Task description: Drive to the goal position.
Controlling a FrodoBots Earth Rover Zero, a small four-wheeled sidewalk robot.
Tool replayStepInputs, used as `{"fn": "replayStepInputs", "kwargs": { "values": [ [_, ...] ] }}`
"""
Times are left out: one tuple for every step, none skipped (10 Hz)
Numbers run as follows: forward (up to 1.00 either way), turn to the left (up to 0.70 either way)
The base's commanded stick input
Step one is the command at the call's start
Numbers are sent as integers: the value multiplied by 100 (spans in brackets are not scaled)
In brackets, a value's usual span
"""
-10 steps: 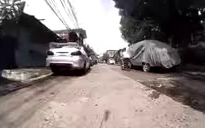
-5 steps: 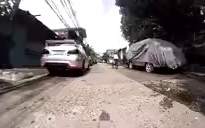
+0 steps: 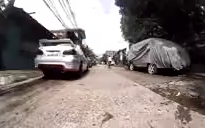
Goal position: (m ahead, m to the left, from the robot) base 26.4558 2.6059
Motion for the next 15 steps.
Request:
{"fn": "replayStepInputs", "kwargs": {
  "values": [
    [70, 0],
    [70, 0],
    [70, 0],
    [70, 0],
    [70, 0],
    [70, 0],
    [70, 0],
    [70, 0],
    [70, 0],
    [70, 0],
    [70, 0],
    [70, 0],
    [70, 0],
    [70, 0],
    [70, 0]
  ]
}}
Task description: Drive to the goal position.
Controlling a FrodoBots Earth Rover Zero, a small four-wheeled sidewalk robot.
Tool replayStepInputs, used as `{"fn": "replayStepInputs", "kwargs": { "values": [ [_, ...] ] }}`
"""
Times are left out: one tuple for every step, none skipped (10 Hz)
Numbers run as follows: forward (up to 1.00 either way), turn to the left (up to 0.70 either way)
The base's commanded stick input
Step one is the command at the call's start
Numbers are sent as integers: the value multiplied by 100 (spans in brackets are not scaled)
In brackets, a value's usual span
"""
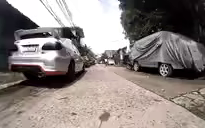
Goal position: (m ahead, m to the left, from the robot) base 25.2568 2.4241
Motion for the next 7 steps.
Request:
{"fn": "replayStepInputs", "kwargs": {
  "values": [
    [70, 0],
    [70, 10],
    [70, 12],
    [70, 0],
    [70, 0],
    [70, 0],
    [70, 0]
  ]
}}
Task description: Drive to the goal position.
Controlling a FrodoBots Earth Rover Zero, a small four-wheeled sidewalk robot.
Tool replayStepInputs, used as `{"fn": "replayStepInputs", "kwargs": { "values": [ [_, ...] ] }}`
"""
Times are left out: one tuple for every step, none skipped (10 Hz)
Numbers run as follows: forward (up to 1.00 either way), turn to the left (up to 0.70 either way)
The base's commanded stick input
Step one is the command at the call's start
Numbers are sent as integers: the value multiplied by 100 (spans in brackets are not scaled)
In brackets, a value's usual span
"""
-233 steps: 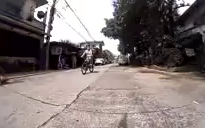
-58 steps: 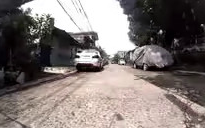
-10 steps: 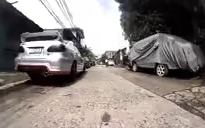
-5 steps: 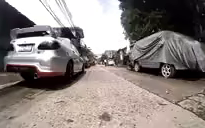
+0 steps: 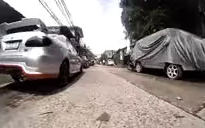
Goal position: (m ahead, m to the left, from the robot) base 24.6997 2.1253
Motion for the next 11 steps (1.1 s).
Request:
{"fn": "replayStepInputs", "kwargs": {
  "values": [
    [70, 0],
    [70, 0],
    [70, 0],
    [70, 0],
    [70, 1],
    [70, 13],
    [70, 0],
    [70, 0],
    [70, 0],
    [70, 0],
    [70, 0]
  ]
}}
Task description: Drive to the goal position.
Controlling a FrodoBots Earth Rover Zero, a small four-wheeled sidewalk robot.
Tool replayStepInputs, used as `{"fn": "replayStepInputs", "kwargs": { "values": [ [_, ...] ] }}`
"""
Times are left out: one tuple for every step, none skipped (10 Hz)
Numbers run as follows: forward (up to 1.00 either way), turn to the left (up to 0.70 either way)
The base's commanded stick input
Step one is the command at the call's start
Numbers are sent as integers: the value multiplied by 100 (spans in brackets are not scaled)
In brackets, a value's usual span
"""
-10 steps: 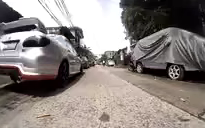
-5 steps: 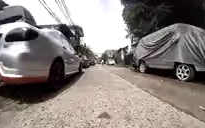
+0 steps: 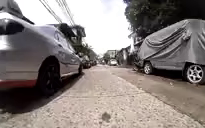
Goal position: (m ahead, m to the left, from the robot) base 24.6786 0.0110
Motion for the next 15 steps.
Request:
{"fn": "replayStepInputs", "kwargs": {
  "values": [
    [70, 0],
    [70, 0],
    [70, 0],
    [70, 0],
    [70, 0],
    [70, 0],
    [70, 0],
    [70, 0],
    [70, 0],
    [70, 0],
    [70, 0],
    [70, 0],
    [70, 0],
    [70, 0],
    [70, 0]
  ]
}}
